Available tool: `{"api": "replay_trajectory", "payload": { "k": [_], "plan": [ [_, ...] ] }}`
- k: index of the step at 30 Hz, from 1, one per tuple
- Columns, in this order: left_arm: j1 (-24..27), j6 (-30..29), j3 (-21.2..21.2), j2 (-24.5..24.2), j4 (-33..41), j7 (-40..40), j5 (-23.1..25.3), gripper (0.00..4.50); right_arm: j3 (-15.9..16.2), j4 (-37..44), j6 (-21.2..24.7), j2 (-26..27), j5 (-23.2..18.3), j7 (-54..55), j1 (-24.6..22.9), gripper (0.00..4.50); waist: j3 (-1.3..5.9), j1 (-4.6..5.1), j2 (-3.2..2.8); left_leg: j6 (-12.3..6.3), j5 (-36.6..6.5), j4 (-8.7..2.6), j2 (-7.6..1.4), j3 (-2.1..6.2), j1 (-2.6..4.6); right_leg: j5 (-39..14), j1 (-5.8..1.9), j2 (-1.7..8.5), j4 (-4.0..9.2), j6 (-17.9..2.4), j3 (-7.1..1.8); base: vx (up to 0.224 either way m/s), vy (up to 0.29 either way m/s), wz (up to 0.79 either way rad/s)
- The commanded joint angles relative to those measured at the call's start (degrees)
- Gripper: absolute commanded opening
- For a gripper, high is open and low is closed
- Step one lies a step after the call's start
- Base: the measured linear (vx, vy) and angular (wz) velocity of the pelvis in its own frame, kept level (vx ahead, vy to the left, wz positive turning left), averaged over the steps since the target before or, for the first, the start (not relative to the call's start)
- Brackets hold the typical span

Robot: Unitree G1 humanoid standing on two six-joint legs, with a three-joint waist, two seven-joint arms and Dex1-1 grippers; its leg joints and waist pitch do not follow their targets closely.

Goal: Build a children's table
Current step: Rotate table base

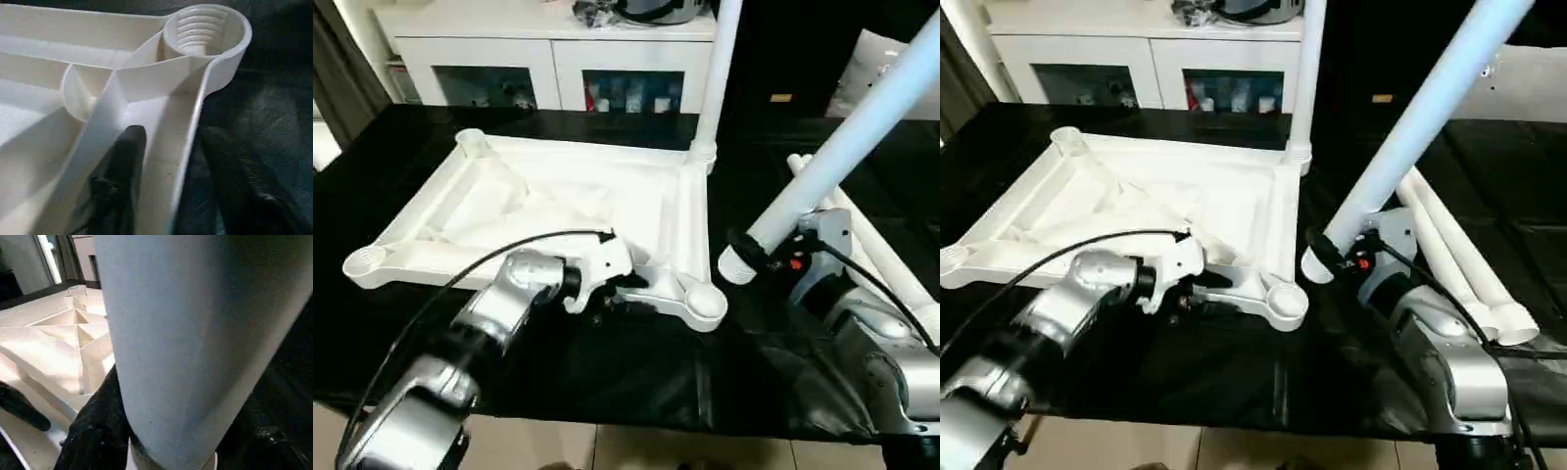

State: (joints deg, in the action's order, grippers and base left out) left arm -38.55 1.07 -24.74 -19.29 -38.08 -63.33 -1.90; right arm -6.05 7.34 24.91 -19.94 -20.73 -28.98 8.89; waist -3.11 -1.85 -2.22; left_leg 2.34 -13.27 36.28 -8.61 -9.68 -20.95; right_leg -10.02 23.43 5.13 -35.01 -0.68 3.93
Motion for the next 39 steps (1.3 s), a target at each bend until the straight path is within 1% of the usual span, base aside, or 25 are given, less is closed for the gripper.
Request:
{"api": "replay_trajectory", "payload": {
  "k": [1, 2, 3, 4, 7, 8, 9, 10, 12, 16, 18, 19, 22, 23, 26, 27, 28, 29, 30, 31, 32, 35, 36, 38, 39],
  "plan": [
    [-2.9, 3.3, -0.4, 0.3, -5.4, -1.6, 2.3, 1.86, -0.3, 0.3, -0.1, -0.7, -1.1, -0.9, -0.1, 1.89, 3.99, -0.06, 0.32, -3.99, -5.2, -4.74, -3.50, 1.21, 0.12, -10.0, -3.78, 3.73, 4.14, -13.0, -2.88, 0.000, 0.000, 0.00],
    [-3.5, 3.8, -0.5, 0.4, -6.4, -2.1, 2.5, 1.73, -0.3, 0.4, 0.0, -0.7, -1.1, -1.0, -0.2, 1.89, 3.93, -0.05, 0.48, -4.00, -5.2, -4.79, -3.48, 1.22, 0.07, -10.2, -3.78, 3.72, 4.30, -12.9, -2.89, 0.000, 0.000, 0.00],
    [-4.6, 4.8, -0.5, 0.6, -8.3, -2.8, 2.9, 1.73, -0.2, 0.5, 0.1, -0.9, -1.2, -1.2, -0.2, 1.89, 3.92, -0.05, 0.33, -3.86, -5.1, -4.85, -3.61, 1.29, 0.03, -9.7, -3.80, 3.76, 4.21, -13.2, -2.87, 0.000, 0.000, 0.00],
    [-5.2, 5.0, -0.5, 0.6, -9.1, -3.1, 2.9, 1.62, -0.2, 0.6, 0.5, -0.9, -1.4, -1.2, -0.3, 1.89, 4.00, -0.04, 0.47, -3.80, -5.3, -4.82, -3.65, 1.33, 0.00, -9.3, -3.97, 3.85, 4.05, -13.5, -2.86, 0.000, 0.000, 0.00],
    [-6.4, 5.7, -0.7, 0.7, -11.0, -4.1, 3.2, 1.45, -0.4, 1.0, 1.2, -0.7, -1.8, -1.5, -0.5, 1.89, 3.96, -0.08, 0.40, -4.03, -5.7, -4.81, -3.69, 1.26, 0.02, -9.3, -3.93, 3.90, 4.16, -14.3, -2.87, 0.000, 0.000, 0.00],
    [-6.9, 6.0, -0.8, 0.7, -11.9, -4.6, 3.3, 1.29, -0.4, 1.2, 1.3, -0.7, -2.0, -1.6, -0.7, 1.89, 3.97, -0.17, 0.04, -3.96, -5.8, -4.82, -3.72, 1.35, 0.02, -9.3, -3.98, 3.98, 4.10, -14.5, -2.86, 0.000, 0.000, 0.00],
    [-7.4, 6.3, -0.9, 0.7, -12.9, -5.0, 3.6, 1.29, -0.4, 1.4, 1.3, -0.7, -2.0, -1.7, -0.8, 1.89, 3.95, -0.12, 0.27, -3.93, -6.2, -4.86, -3.72, 1.32, 0.03, -9.8, -3.96, 3.91, 4.23, -14.3, -2.82, 0.000, 0.000, 0.00],
    [-8.1, 7.2, -0.9, 1.0, -14.5, -5.4, 4.0, 1.20, -0.4, 1.5, 1.2, -0.7, -2.1, -1.8, -0.8, 1.89, 3.95, -0.19, 0.02, -3.76, -6.2, -4.90, -3.75, 1.38, 0.09, -10.0, -3.95, 3.95, 4.21, -14.3, -2.82, 0.000, 0.000, 0.00],
    [-9.1, 8.8, -0.7, 1.5, -17.1, -5.4, 4.8, 1.06, -0.4, 1.4, 1.1, -0.6, -2.2, -1.8, -0.9, 1.89, 3.95, -0.18, 0.22, -3.73, -6.2, -4.87, -3.70, 1.32, 0.03, -9.8, -3.97, 3.93, 4.33, -14.3, -2.83, 0.000, 0.000, 0.00],
    [-9.8, 10.2, -0.7, 1.9, -19.0, -5.4, 5.6, 0.74, -0.3, 1.2, 1.4, -0.8, -1.8, -1.1, -0.9, 1.89, 3.92, -0.26, 0.25, -3.65, -6.5, -4.94, -3.78, 1.38, 0.02, -10.0, -4.06, 4.07, 4.28, -14.5, -2.82, 0.000, 0.000, 0.00],
    [-9.9, 10.4, -0.6, 2.0, -19.3, -5.5, 5.6, 0.70, -0.7, 1.6, 3.7, -0.6, -3.7, -1.6, -0.9, 1.89, 3.91, -0.26, 0.23, -3.70, -6.7, -4.97, -3.82, 1.40, 0.04, -10.8, -4.07, 4.08, 4.38, -14.4, -2.82, 0.000, 0.000, 0.00],
    [-10.0, 10.5, -0.4, 2.2, -19.7, -5.6, 5.6, 0.52, -0.7, 1.8, 4.3, -0.5, -4.3, -1.8, -0.9, 1.89, 3.90, -0.28, 0.21, -3.78, -6.6, -4.95, -3.82, 1.39, 0.06, -10.9, -4.04, 4.07, 4.40, -14.4, -2.82, 0.000, 0.000, 0.00],
    [-10.0, 10.3, 0.3, 2.6, -20.3, -6.4, 5.0, 0.34, -0.2, 1.7, 3.9, -0.7, -3.5, -1.8, -0.8, 1.89, 3.94, -0.30, 0.19, -3.69, -6.3, -4.98, -3.92, 1.39, 0.08, -10.1, -3.96, 4.09, 4.29, -14.7, -2.82, 0.000, 0.000, 0.00],
    [-10.0, 9.5, 1.3, 3.1, -20.7, -7.2, 4.2, 0.30, 0.0, 1.2, 1.7, 0.0, -2.4, -1.0, -0.4, 1.89, 3.95, -0.30, 0.21, -3.73, -6.2, -4.99, -3.93, 1.40, 0.06, -9.8, -3.98, 4.10, 4.24, -14.8, -2.82, 0.000, 0.000, 0.00],
    [-9.7, 6.6, 2.4, 3.6, -20.7, -8.1, 3.1, 0.13, 0.8, 1.1, 1.6, 0.1, -1.6, -0.6, 0.1, 1.89, 4.00, -0.19, 0.37, -3.87, -5.3, -4.93, -3.91, 1.30, 0.03, -8.5, -3.97, 4.17, 4.02, -15.3, -2.81, 0.000, 0.000, 0.00],
    [-9.1, 2.5, 3.1, 4.0, -20.2, -7.0, 2.6, 0.08, 1.2, 0.9, 2.1, 0.1, -1.5, -0.7, 0.6, 1.89, 3.95, -0.19, 0.33, -4.11, -5.3, -4.92, -3.88, 1.27, 0.03, -8.5, -3.98, 4.18, 4.05, -15.5, -2.84, 0.000, 0.000, 0.00],
    [-8.8, 0.6, 3.5, 4.1, -20.1, -5.4, 2.7, 0.05, 1.3, 0.9, 2.2, 0.1, -1.5, -0.8, 0.8, 1.89, 3.92, -0.28, 0.09, -4.21, -5.3, -4.91, -3.87, 1.32, 0.08, -8.8, -3.98, 4.24, 4.06, -15.7, -2.82, 0.000, 0.000, 0.00],
    [-8.6, -0.4, 3.7, 4.3, -20.1, -4.3, 2.8, 0.05, 1.4, 0.9, 2.3, 0.1, -1.6, -0.8, 0.9, 1.89, 3.86, -0.17, 0.21, -4.22, -5.6, -4.92, -3.88, 1.25, 0.02, -9.2, -4.01, 4.23, 4.19, -15.6, -2.83, 0.000, 0.000, 0.00],
    [-8.6, -0.4, 3.7, 4.3, -20.1, -4.3, 2.8, 0.02, 1.4, 0.9, 2.3, 0.1, -1.6, -0.8, 0.9, 1.89, 3.83, -0.16, 0.29, -4.27, -6.0, -4.90, -3.83, 1.26, -0.02, -10.4, -4.04, 4.24, 4.33, -15.4, -2.80, 0.000, 0.000, 0.00],
    [-7.6, -4.5, 4.4, 5.3, -20.1, 1.3, 3.4, 0.00, 1.7, 0.7, 2.0, -0.3, -1.8, -1.8, 1.5, 1.89, 3.76, -0.01, 0.66, -4.22, -6.7, -4.92, -3.82, 1.21, -0.13, -11.8, -4.13, 4.15, 4.32, -15.0, -2.77, 0.000, 0.000, 0.00],
    [-6.9, -6.2, 4.6, 5.6, -19.4, 3.0, 3.5, 0.00, 1.8, 0.4, 1.8, -0.5, -1.7, -2.1, 1.8, 1.89, 3.68, -0.10, 0.52, -4.20, -7.1, -4.87, -3.80, 1.24, -0.02, -13.1, -4.06, 4.23, 4.47, -14.9, -2.75, 0.000, 0.000, 0.00],
    [-5.0, -9.5, 5.3, 6.1, -16.4, 4.6, 3.5, 0.00, 2.2, -0.3, 1.3, -0.8, -1.3, -2.8, 2.2, 1.89, 3.26, 0.29, 0.64, -3.65, -9.1, -5.13, -3.60, 1.35, -0.13, -21.1, -4.08, 4.14, 5.32, -12.1, -2.59, 0.000, 0.000, 0.00],
    [-2.6, -12.5, 5.7, 6.3, -11.3, 5.2, 3.5, 0.00, 2.4, -0.5, 1.1, -0.9, -1.3, -3.3, 2.5, 1.89, 3.22, 0.58, 0.93, -3.64, -9.8, -5.15, -3.42, 1.33, 0.05, -23.9, -3.86, 3.94, 5.79, -10.8, -2.56, 0.000, 0.000, 0.00],
    [-1.4, -13.4, 5.7, 6.3, -8.8, 5.2, 3.5, 0.00, 2.5, -0.6, 1.1, -0.9, -1.3, -3.5, 2.6, 1.89, 3.22, 0.92, 0.81, -3.60, -9.9, -5.41, -3.76, 1.52, -0.03, -24.1, -3.92, 4.09, 5.59, -10.8, -2.66, 0.000, 0.000, 0.00],
    [0.9, -14.2, 5.5, 6.0, -3.7, 4.4, 3.5, 0.00, 2.8, -0.8, 1.1, -1.0, -1.4, -3.9, 2.9, 1.89, 3.21, 1.11, 0.85, -3.91, -10.3, -5.23, -3.47, 1.31, 0.21, -25.7, -3.55, 3.88, 6.00, -10.3, -2.64, 0.000, 0.000, 0.00]
  ]
}}
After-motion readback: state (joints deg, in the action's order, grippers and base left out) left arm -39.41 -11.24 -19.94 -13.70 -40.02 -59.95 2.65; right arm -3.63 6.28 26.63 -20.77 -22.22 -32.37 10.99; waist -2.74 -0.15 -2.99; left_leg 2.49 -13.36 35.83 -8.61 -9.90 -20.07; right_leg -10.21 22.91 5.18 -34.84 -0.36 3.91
